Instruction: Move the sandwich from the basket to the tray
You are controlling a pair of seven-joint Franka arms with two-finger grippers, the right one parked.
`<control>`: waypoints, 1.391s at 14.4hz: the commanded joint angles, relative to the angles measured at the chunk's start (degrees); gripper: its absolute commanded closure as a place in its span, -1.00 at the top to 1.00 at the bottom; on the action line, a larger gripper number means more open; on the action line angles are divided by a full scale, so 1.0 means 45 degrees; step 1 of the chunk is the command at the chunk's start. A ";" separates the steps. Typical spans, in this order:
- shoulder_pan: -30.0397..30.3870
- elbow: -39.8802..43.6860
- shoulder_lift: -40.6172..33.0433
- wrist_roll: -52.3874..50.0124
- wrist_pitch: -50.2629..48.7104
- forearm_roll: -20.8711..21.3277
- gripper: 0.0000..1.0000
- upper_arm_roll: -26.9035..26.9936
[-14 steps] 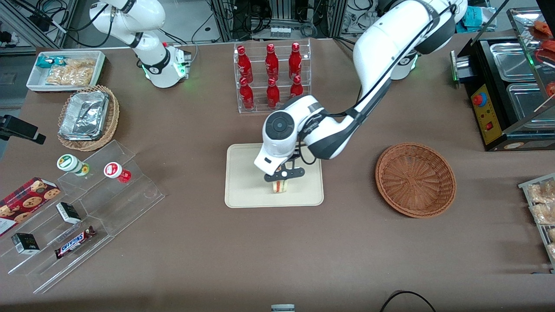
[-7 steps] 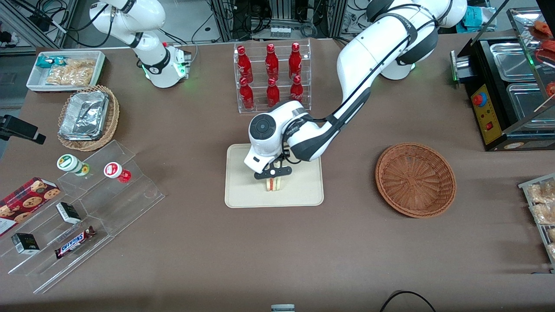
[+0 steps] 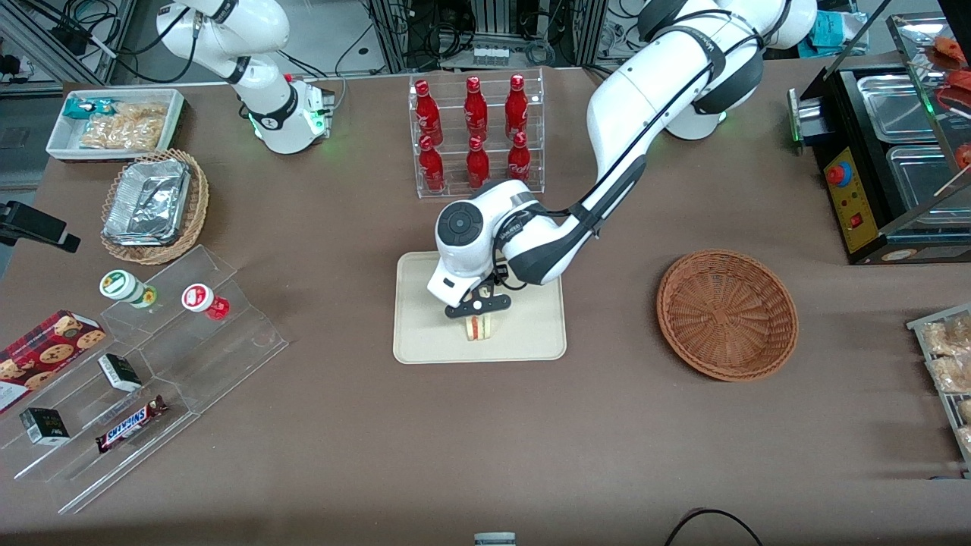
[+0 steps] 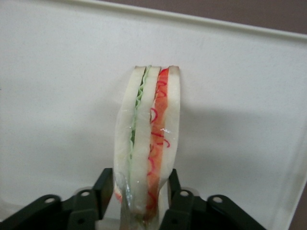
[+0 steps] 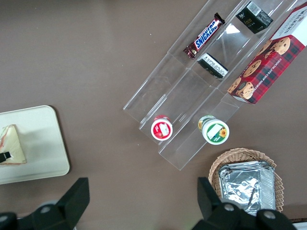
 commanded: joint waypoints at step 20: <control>-0.0092 -0.5603 -0.8874 0.9207 -0.4755 -0.4822 1.00 0.7200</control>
